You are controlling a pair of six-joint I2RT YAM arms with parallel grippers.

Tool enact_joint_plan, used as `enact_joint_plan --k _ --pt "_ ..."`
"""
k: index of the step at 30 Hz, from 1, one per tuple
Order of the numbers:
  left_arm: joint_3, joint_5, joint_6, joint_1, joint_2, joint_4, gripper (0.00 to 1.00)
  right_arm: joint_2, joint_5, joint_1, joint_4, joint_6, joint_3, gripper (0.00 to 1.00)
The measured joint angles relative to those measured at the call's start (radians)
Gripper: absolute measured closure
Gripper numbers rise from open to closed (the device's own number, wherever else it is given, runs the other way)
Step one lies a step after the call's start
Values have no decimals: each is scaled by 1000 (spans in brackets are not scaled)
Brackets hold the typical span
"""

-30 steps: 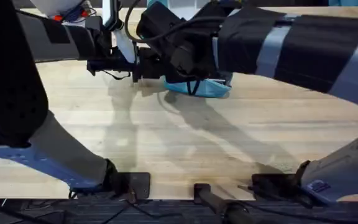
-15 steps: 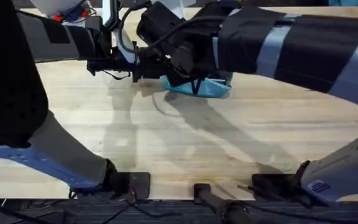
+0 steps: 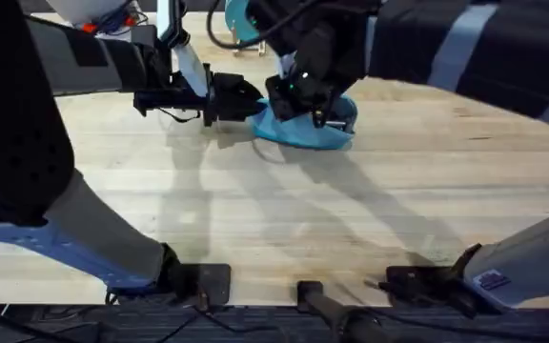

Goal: Unzip the bag, pick up the pens from the table one at a time and place them inside, then zip the bag closed.

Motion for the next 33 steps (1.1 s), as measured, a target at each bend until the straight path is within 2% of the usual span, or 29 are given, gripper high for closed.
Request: enact_joint_plan --k 8,17,22,33 --pt "0 5 0 -4 0 -4 960 0 -57 -40 -76 -93 11 971" --pt "-1 7 0 -4 0 -3 960 -3 -82 -68 -88 -126 12 971" --pt "-1 8 0 -4 0 -3 960 -60 -87 -98 -109 -150 12 971" --pt "-1 15 0 -4 0 -2 960 -95 -235 -145 -120 -233 12 971"
